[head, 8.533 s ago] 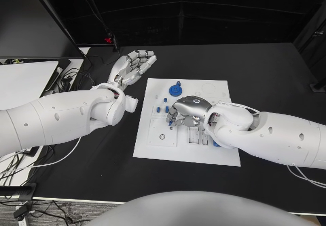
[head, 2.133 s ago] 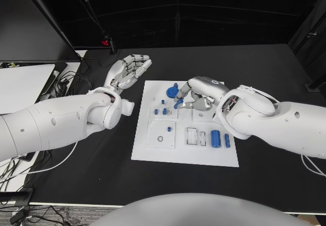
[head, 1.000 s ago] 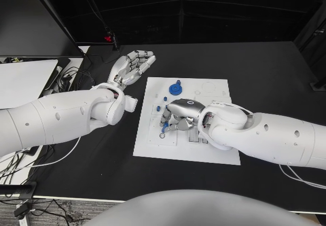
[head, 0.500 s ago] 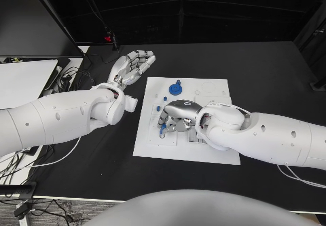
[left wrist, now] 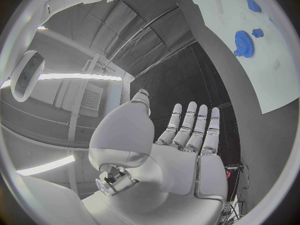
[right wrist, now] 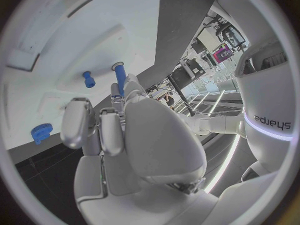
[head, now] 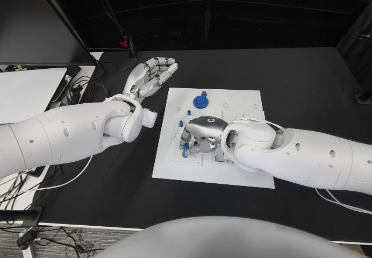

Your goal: Assemble the parts on the task board

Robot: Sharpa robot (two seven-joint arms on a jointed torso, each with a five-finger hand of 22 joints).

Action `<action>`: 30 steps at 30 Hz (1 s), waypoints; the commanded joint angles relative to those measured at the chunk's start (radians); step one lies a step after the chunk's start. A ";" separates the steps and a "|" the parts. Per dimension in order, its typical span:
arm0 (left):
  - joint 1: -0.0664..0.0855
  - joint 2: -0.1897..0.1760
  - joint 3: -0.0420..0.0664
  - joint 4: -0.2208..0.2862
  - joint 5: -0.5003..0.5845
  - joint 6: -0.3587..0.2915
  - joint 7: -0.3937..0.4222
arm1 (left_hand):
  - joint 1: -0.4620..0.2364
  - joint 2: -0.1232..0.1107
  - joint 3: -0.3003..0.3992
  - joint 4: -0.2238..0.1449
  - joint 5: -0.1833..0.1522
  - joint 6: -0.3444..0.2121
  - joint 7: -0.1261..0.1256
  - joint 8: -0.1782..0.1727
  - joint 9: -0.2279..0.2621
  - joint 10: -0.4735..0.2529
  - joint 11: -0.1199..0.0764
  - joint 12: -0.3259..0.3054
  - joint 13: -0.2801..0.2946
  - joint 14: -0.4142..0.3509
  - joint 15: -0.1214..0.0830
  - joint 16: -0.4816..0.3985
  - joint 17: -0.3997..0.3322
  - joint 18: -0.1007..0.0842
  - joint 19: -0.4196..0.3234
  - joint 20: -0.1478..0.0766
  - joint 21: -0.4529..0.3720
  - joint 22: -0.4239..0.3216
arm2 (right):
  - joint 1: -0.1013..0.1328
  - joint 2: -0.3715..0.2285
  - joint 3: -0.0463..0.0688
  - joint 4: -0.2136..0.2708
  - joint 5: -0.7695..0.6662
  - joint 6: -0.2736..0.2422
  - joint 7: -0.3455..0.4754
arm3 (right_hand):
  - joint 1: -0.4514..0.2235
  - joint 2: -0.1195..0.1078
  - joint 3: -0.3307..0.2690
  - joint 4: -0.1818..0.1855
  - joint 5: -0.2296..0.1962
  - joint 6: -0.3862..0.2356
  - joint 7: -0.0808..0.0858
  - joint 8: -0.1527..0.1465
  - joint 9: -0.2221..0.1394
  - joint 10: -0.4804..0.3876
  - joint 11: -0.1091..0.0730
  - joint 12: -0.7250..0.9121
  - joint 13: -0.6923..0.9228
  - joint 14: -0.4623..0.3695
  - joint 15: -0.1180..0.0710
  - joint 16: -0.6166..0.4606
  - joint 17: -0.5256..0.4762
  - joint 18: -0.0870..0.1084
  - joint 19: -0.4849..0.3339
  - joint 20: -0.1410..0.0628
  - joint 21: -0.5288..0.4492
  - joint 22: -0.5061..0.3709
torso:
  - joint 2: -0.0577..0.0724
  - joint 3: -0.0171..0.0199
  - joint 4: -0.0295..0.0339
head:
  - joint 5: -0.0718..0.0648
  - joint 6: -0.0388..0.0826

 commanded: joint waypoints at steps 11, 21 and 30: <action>0.002 -0.001 0.001 0.000 0.001 0.004 0.125 | 0.001 0.011 -0.005 0.001 0.002 -0.008 0.146 0.005 -0.001 -0.006 -0.001 0.006 -0.001 -0.007 -0.001 0.001 -0.001 -0.018 0.004 0.002 0.006 -0.001 | -0.001 -0.012 0.000 0.005 -0.027 0.054 -0.043 | 0.004 0.002 0.006 0.000 0.003 -0.001 0.006 -0.001 0.000 0.001 0.005 -0.004 0.001 0.029 0.003 0.000 0.000 -0.001 -0.002 0.002 -0.003 0.013 | 0.000 0.0006 -0.0005 | -0.002 -0.003; 0.002 0.001 0.001 -0.003 0.001 0.006 0.124 | 0.001 0.011 -0.005 0.001 0.002 -0.008 0.146 0.005 -0.001 -0.006 -0.001 0.006 -0.001 -0.007 -0.001 0.001 -0.001 -0.018 0.004 0.002 0.006 -0.001 | -0.003 -0.021 0.000 0.011 -0.031 0.050 -0.047 | 0.003 0.003 0.006 0.001 0.003 -0.003 0.007 -0.003 -0.001 0.001 0.006 -0.007 0.001 0.028 0.004 -0.001 -0.004 0.000 -0.003 0.002 -0.005 0.011 | 0.000 -0.0001 -0.0003 | -0.007 -0.002; 0.002 0.002 0.001 -0.004 0.001 0.005 0.124 | 0.001 0.011 -0.005 0.001 0.002 -0.008 0.146 0.005 -0.001 -0.006 -0.001 0.006 -0.001 -0.007 -0.001 0.001 -0.001 -0.018 0.004 0.002 0.006 -0.001 | -0.003 -0.013 0.000 0.008 -0.030 0.021 -0.031 | -0.018 -0.015 -0.002 0.007 0.003 -0.054 0.029 -0.036 -0.010 -0.037 0.026 -0.039 0.001 0.026 0.019 -0.006 -0.013 0.000 -0.007 0.013 -0.012 0.007 | 0.000 -0.0001 0.0005 | -0.011 -0.002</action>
